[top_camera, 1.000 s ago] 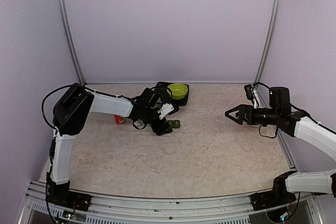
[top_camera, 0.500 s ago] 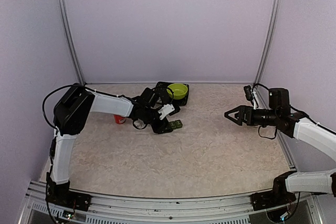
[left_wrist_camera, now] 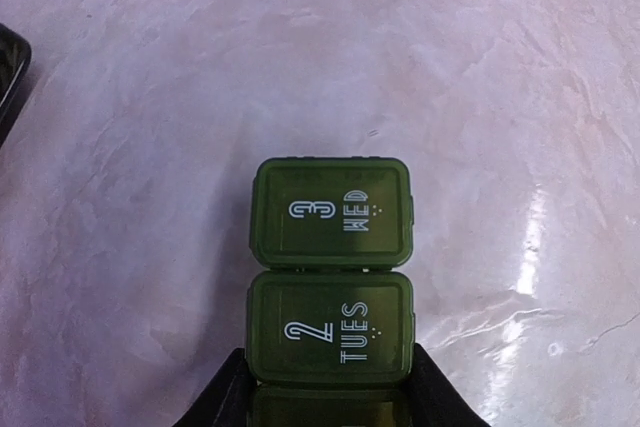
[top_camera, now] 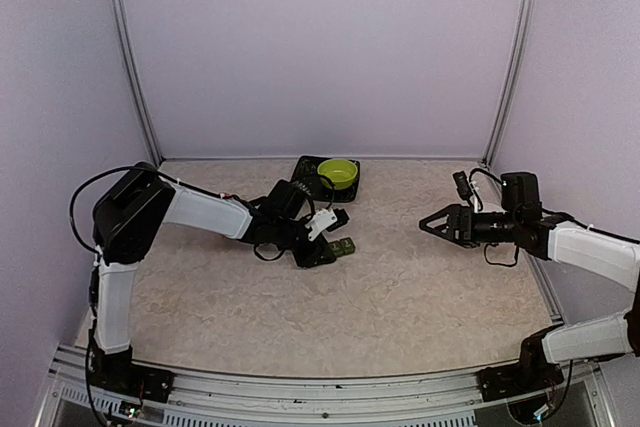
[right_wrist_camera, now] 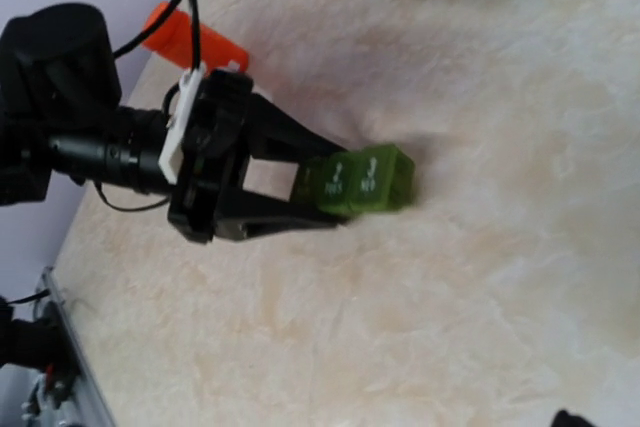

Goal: Sort the pills into containers
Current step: Pick up the pill container from the center of the board, then pass from the left arm to the right

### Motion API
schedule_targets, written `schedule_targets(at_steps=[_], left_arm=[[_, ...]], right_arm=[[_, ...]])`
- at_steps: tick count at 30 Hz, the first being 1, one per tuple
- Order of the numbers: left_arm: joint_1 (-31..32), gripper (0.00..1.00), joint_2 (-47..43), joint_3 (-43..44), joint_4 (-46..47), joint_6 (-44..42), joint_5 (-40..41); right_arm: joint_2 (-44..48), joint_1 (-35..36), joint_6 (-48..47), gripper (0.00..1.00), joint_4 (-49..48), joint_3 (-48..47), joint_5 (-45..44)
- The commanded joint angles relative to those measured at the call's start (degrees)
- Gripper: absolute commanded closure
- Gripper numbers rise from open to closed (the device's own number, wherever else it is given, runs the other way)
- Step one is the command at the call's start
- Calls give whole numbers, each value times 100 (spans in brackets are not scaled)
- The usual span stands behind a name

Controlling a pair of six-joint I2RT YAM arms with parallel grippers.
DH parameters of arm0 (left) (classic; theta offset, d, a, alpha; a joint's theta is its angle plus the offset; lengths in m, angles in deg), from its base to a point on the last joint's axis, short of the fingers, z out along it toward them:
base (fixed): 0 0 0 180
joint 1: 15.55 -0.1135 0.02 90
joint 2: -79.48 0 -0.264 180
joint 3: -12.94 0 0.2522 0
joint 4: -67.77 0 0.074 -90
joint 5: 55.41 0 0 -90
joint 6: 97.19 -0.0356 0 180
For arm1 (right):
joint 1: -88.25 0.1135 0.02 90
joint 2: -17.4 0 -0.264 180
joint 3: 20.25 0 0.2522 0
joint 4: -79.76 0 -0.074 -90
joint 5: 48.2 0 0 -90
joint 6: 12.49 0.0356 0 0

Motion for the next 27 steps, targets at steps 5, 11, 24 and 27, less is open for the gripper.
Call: schedule_targets(at_steps=[5, 11, 24, 27], left_arm=[[569, 64, -791, -463, 725, 426, 166], [999, 63, -1088, -586, 794, 496, 371], [1669, 63, -1455, -902, 946, 546, 805], [1773, 62, -1461, -916, 979, 544, 938]], right_arm=[[-554, 417, 425, 0, -558, 208, 440], [-952, 815, 858, 0, -1244, 381, 663], [-1645, 1434, 1656, 6, -2209, 378, 687], [-1876, 1610, 1838, 10, -2491, 358, 763]])
